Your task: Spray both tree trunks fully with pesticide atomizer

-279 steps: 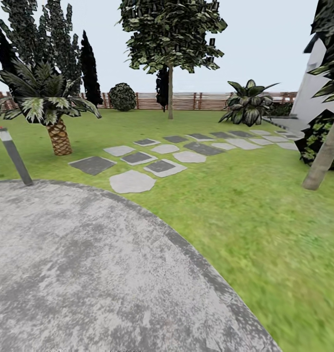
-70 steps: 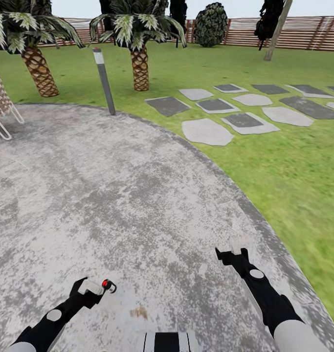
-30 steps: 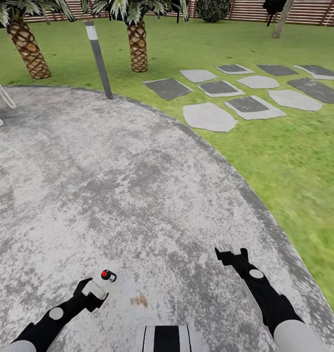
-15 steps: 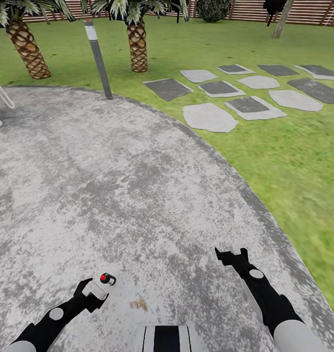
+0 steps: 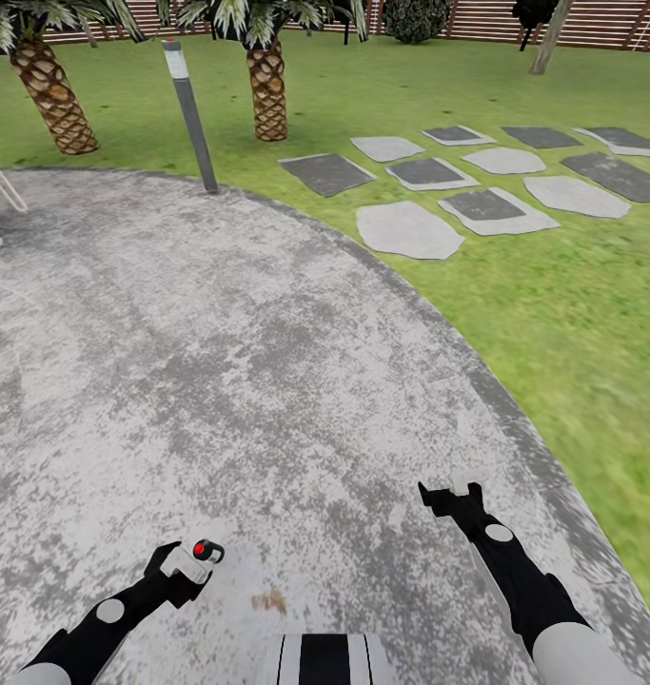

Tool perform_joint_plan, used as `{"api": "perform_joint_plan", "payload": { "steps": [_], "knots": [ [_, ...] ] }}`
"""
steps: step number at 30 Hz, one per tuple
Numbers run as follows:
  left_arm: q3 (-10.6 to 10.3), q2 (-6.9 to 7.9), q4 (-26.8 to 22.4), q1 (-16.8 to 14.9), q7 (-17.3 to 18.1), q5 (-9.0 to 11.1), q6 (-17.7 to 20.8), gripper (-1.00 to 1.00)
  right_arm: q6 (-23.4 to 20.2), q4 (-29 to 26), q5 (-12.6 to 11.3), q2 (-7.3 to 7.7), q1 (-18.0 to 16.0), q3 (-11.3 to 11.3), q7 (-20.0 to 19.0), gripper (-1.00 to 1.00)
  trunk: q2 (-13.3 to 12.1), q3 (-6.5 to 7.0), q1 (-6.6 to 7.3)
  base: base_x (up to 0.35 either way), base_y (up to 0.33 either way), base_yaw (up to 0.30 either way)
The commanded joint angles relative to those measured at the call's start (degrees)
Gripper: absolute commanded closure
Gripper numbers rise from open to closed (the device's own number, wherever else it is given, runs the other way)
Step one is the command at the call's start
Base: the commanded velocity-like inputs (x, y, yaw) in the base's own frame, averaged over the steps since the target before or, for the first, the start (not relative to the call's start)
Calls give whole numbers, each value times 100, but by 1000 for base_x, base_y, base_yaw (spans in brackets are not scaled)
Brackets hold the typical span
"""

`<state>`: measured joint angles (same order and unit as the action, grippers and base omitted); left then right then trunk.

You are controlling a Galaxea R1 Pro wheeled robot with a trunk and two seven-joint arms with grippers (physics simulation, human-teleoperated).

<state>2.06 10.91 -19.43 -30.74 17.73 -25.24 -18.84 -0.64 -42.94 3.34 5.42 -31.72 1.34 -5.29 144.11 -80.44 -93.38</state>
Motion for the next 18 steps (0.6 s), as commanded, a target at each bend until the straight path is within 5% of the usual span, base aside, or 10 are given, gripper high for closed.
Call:
{"api": "perform_joint_plan", "payload": {
  "steps": [1, 18],
  "knots": [
    [23, -1, 0, -2, 20, -34, -22, -100, -7, -4, 35, 3, -1, 7, -7, -100, 1, -3, 1, 2, 0, 0],
    [23, -32, -9, -2, 20, -38, -23, -100, -7, -4, 35, 3, -1, -2, -7, -100, 1, -3, 1, 35, 0, 0]
  ]
}}
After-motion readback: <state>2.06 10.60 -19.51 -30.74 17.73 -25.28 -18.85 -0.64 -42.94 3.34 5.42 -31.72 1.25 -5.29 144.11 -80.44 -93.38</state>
